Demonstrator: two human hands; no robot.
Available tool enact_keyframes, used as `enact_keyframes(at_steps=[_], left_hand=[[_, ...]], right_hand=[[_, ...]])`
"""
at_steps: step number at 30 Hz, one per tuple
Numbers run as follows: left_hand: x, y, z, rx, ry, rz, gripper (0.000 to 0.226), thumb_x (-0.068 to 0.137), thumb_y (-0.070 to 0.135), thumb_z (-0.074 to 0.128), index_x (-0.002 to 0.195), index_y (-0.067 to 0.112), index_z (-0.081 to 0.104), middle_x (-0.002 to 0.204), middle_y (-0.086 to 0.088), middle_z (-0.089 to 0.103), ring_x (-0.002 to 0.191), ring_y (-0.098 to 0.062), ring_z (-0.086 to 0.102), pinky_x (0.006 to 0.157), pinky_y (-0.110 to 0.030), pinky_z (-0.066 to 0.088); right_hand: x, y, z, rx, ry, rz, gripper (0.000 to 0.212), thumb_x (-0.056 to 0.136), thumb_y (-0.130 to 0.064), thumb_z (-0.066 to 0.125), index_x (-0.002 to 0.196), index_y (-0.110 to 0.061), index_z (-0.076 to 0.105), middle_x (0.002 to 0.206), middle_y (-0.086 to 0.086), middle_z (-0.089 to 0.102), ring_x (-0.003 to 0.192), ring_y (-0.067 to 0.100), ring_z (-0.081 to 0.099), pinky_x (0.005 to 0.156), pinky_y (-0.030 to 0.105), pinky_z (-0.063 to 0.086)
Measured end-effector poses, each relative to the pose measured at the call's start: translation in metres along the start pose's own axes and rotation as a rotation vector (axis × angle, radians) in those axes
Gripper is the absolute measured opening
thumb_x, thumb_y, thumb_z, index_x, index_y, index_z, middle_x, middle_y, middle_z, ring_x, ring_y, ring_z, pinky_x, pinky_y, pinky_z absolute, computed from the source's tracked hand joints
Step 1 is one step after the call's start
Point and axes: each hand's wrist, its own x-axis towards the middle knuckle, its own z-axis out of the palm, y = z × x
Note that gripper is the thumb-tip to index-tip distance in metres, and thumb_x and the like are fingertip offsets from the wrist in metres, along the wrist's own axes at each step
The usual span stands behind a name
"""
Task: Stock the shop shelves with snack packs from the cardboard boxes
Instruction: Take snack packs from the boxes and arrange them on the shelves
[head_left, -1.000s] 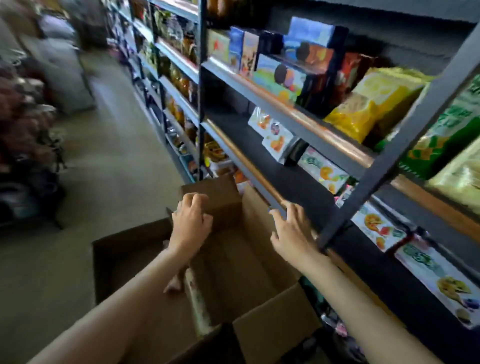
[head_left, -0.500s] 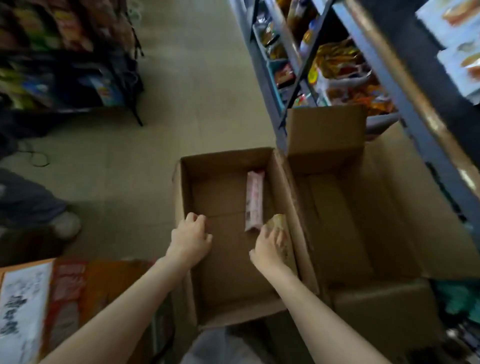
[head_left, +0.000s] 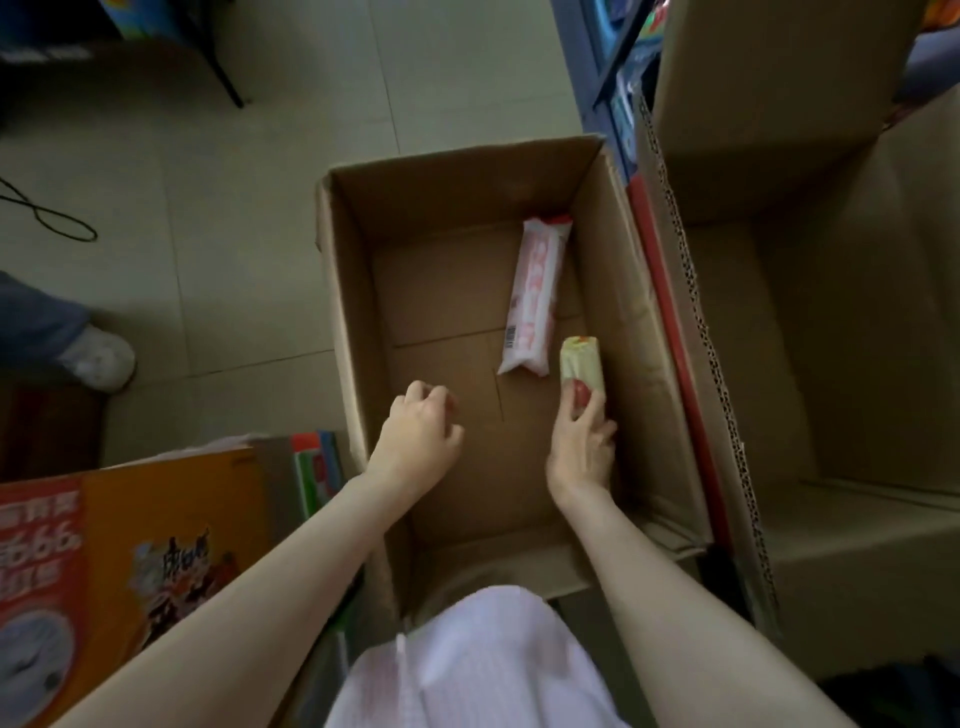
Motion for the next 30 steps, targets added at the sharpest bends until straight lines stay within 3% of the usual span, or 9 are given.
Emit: enact_keyframes(at_steps=[4, 9, 11, 13, 15, 19, 22, 26, 30], left_hand=[[-0.008, 0.02, -0.014, -0.223, -0.095, -0.178, 0.036, 0.093, 0.022, 0.048, 0.127, 0.01, 0.047, 0.125, -0.009, 0.049, 0.108, -0.021, 0.052, 0.081, -0.025, 0.041], [-0.039, 0.076, -0.071, -0.827, -0.207, -0.387, 0.073, 0.085, 0.046, 0.059, 0.14, 0.01, 0.028, 0.134, -0.005, 0.045, 0.113, -0.026, 0.054, 0.069, -0.03, 0.045], [-0.054, 0.102, -0.108, -0.889, -0.234, -0.259, 0.07, 0.082, 0.044, 0.064, 0.137, 0.014, 0.032, 0.126, -0.006, 0.052, 0.102, -0.024, 0.058, 0.075, -0.035, 0.048], [-0.076, 0.127, -0.147, -0.912, -0.249, -0.073, 0.051, 0.083, 0.034, 0.066, 0.126, 0.017, 0.044, 0.092, -0.002, 0.065, 0.071, -0.014, 0.061, 0.053, -0.027, 0.047], [-0.1, 0.152, -0.182, -0.966, -0.271, 0.091, 0.036, 0.084, 0.024, 0.065, 0.116, 0.02, 0.05, 0.069, 0.004, 0.064, 0.055, -0.01, 0.058, 0.05, -0.026, 0.049], [-0.137, 0.209, -0.225, -1.04, -0.383, 0.329, 0.04, 0.076, 0.02, 0.071, 0.112, 0.029, 0.055, 0.1, -0.001, 0.068, 0.089, -0.023, 0.065, 0.088, -0.044, 0.051], [-0.167, 0.253, -0.242, -0.878, -0.545, 0.537, 0.053, 0.067, 0.021, 0.072, 0.116, 0.028, 0.053, 0.102, -0.001, 0.072, 0.092, -0.022, 0.069, 0.08, -0.039, 0.053], [-0.196, 0.317, -0.24, -0.65, -0.692, 0.686, 0.075, 0.055, 0.026, 0.074, 0.126, 0.024, 0.048, 0.113, -0.006, 0.067, 0.106, -0.025, 0.064, 0.088, -0.043, 0.05], [-0.225, 0.38, -0.215, -0.496, -0.825, 0.823, 0.068, 0.056, 0.022, 0.072, 0.12, 0.03, 0.053, 0.109, -0.007, 0.067, 0.106, -0.028, 0.061, 0.09, -0.049, 0.048]], right_hand=[[-0.019, -0.01, -0.046, 0.287, 0.004, 0.032, 0.079, 0.084, -0.005, 0.058, 0.146, -0.023, 0.011, 0.147, 0.014, 0.006, 0.118, 0.036, 0.04, 0.087, 0.041, 0.045], [-0.079, -0.042, -0.138, 0.614, 0.249, -0.246, 0.082, 0.083, -0.005, 0.066, 0.146, -0.021, 0.016, 0.146, 0.01, 0.01, 0.125, 0.022, 0.038, 0.089, 0.017, 0.037], [-0.102, -0.05, -0.184, 0.698, 0.397, -0.372, 0.087, 0.08, -0.005, 0.07, 0.147, -0.022, 0.018, 0.146, 0.011, 0.014, 0.127, 0.021, 0.038, 0.095, 0.02, 0.038], [-0.121, -0.044, -0.235, 0.74, 0.526, -0.452, 0.088, 0.079, -0.01, 0.073, 0.148, -0.021, 0.02, 0.145, 0.013, 0.02, 0.124, 0.022, 0.043, 0.099, 0.029, 0.042], [-0.142, -0.027, -0.289, 0.836, 0.613, -0.562, 0.087, 0.079, -0.011, 0.072, 0.148, -0.018, 0.021, 0.139, 0.013, 0.027, 0.115, 0.024, 0.053, 0.097, 0.036, 0.049], [-0.186, 0.035, -0.384, 0.96, 0.718, -0.549, 0.06, 0.081, 0.003, 0.065, 0.136, -0.009, 0.042, 0.131, 0.012, 0.039, 0.106, 0.01, 0.056, 0.093, 0.022, 0.05], [-0.222, 0.101, -0.43, 0.971, 0.75, -0.386, 0.045, 0.082, -0.013, 0.07, 0.124, -0.012, 0.052, 0.124, 0.005, 0.049, 0.105, 0.012, 0.056, 0.085, 0.022, 0.049], [-0.269, 0.174, -0.453, 1.155, 0.332, -0.29, 0.044, 0.08, -0.028, 0.071, 0.118, -0.019, 0.052, 0.115, 0.004, 0.06, 0.095, 0.014, 0.064, 0.079, 0.031, 0.054], [-0.301, 0.228, -0.453, 1.163, 0.441, -0.219, 0.037, 0.077, -0.025, 0.075, 0.108, -0.026, 0.054, 0.101, -0.007, 0.065, 0.083, -0.001, 0.064, 0.071, 0.018, 0.053]])
